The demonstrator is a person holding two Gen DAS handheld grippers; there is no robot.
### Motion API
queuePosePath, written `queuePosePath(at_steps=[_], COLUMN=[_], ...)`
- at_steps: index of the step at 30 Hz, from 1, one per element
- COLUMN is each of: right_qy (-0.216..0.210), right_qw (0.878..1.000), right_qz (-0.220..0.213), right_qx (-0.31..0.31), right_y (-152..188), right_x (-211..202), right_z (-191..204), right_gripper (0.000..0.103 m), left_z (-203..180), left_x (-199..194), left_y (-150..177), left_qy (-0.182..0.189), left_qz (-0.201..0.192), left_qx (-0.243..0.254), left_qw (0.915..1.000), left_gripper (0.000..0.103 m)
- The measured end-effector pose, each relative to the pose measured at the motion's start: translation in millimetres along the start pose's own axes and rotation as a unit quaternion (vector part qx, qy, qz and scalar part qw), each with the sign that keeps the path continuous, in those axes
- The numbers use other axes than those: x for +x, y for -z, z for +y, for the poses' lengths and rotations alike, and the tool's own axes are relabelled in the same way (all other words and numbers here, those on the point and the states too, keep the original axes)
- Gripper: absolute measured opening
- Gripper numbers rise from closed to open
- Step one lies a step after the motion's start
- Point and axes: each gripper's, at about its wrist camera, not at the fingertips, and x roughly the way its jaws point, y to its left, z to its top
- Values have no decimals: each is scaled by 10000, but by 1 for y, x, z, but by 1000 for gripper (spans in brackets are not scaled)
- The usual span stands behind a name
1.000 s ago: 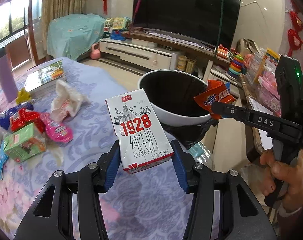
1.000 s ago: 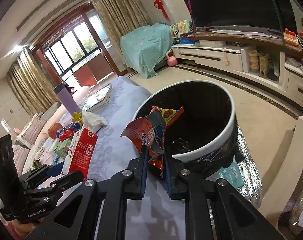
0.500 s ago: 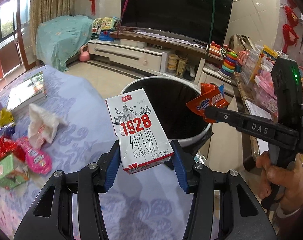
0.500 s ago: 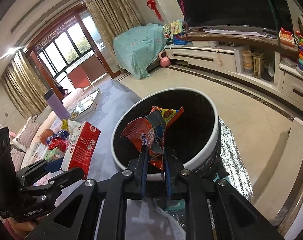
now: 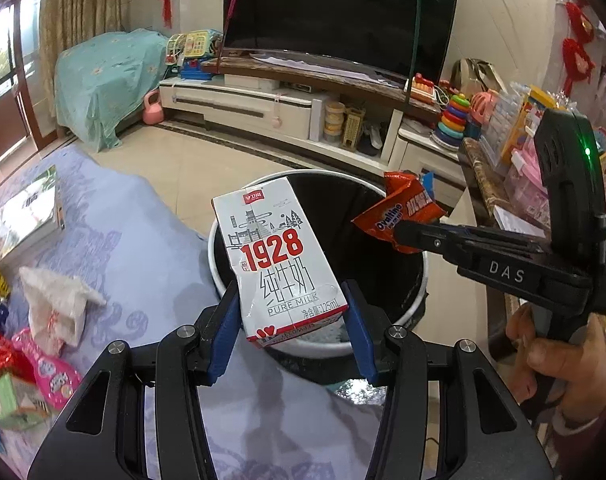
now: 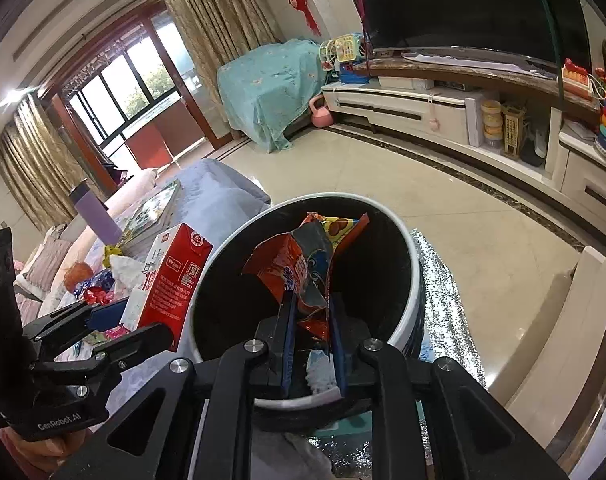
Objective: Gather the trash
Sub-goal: 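Carry the milk carton and snack bag over the bin and release both, then move both tools back to the table toward the blue brush and pink candy pack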
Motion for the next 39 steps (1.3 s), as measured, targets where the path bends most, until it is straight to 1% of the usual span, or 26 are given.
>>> queuePosePath(at_steps=[12, 15, 16, 18, 19, 20, 21, 24, 29, 30, 32, 35, 39], right_qy=[88, 121, 137, 155, 152, 145, 169, 198, 147, 129, 92, -24, -177], right_qw=[9998, 9996, 9995, 9995, 9995, 9996, 9996, 9997, 9999, 9999, 9998, 9998, 9998], right_qz=[173, 241, 254, 278, 267, 248, 210, 116, -48, -72, -123, -141, -101], right_qx=[-67, -78, -87, -89, -71, -66, -64, -22, 59, 69, 91, 105, 57], right_y=[-11, -13, -13, -14, -15, -15, -16, -16, -9, -8, -1, 9, 23], right_x=[11, 15, 15, 16, 15, 14, 12, 5, -7, -8, -11, -13, -12], right_z=[-10, -12, -13, -13, -14, -15, -16, -18, -13, -12, -6, 7, 27], right_gripper=[19, 20, 24, 39, 54, 61, 62, 64, 80, 82, 88, 92, 93], left_z=[0, 2, 2, 2, 2, 2, 2, 6, 16, 18, 22, 31, 46], left_x=[18, 21, 21, 23, 23, 22, 21, 16, 4, 1, -6, -17, -33], left_y=[-11, -13, -13, -14, -14, -14, -13, -8, 8, 13, 23, 39, 63], left_qy=[22, 61, 36, 16, 18, -15, -59, -143, -169, -194, -235, -302, -390], left_qz=[137, 161, 171, 189, 181, 169, 146, 95, 42, 29, 10, -15, -37], left_qx=[23, -64, -78, -79, -75, -65, -55, -83, -306, -359, -459, -642, -883], left_qw=[9999, 9998, 9998, 9998, 9998, 9998, 9999, 9998, 9994, 9992, 9987, 9975, 9953], left_gripper=[49, 50, 50, 53, 55, 61, 65, 69, 75, 76, 76, 79, 81])
